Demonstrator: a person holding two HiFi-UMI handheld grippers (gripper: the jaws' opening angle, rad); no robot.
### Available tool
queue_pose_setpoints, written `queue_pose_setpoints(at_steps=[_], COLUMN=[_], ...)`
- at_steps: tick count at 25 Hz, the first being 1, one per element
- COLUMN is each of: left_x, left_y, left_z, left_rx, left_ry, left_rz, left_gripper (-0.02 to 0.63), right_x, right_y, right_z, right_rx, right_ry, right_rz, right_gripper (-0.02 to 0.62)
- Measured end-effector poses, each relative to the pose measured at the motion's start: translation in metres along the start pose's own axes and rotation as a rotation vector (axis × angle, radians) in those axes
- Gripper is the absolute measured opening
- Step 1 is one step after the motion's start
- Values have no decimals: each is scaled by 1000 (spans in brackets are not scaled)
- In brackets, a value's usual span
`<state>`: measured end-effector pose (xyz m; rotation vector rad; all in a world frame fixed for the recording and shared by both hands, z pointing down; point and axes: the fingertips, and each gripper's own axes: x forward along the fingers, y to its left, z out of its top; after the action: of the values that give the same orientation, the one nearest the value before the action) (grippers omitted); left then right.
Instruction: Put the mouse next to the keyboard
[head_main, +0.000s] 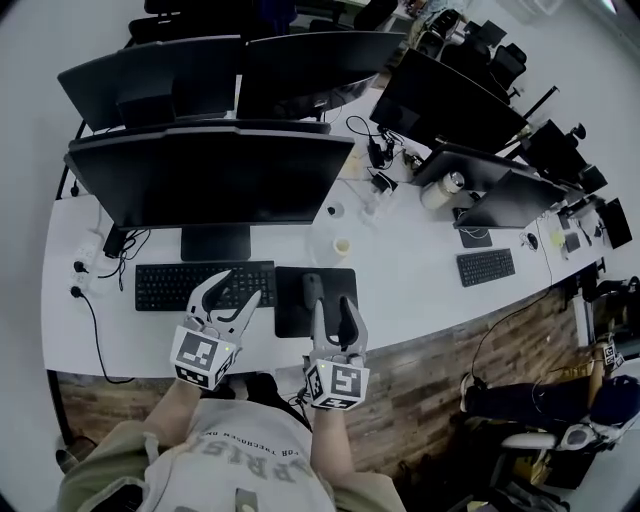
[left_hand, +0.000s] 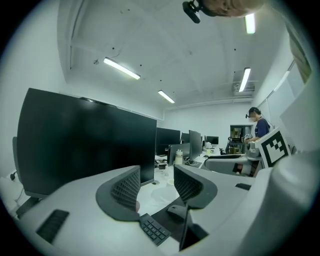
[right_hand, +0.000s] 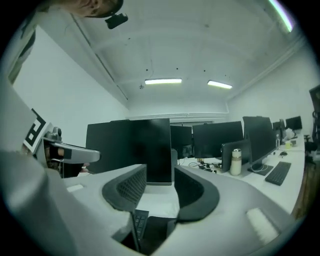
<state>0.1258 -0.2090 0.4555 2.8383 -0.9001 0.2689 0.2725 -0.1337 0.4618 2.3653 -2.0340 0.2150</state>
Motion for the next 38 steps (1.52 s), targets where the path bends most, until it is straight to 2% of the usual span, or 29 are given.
queue_pose_setpoints(at_steps=[4,7,8,9,10,18,26,30,38], left_x=[-6,-10,-11,-12,-13,-17,-20,-21,-22], left_y=[-6,-7,-7,-8,-9,-16,-16,-13,-15], left_z=[9,19,22,24,27,42,44,43,45], left_rx=[9,24,29,35,40,67,70,70,63], left_ry=[-27,-62,-73,-84,-94,-141,-156,-151,-155], left_rz=[-32,-39,-41,-43,-44,-55,-43,-32,-24], left_gripper=[151,77,53,27,16,11,11,11,11], right_x=[-13,-18,-20,-22,-23,-34,-38,-37,-42], right_y=[7,10,10,10,10,16,16,13,9], right_z=[12,21,24,27,30,56,64,65,75], right_rx=[-53,-60,-67,-76,-83,-112,-91,-135,-141], right_ry=[-26,-55,-65,-74,-82,-138,-170,-160,-190], right_rz=[-48,-70,-83,-94,-100,-82,-74,-104,-115], right_gripper=[90,83,55,2,2,2,2,0,0])
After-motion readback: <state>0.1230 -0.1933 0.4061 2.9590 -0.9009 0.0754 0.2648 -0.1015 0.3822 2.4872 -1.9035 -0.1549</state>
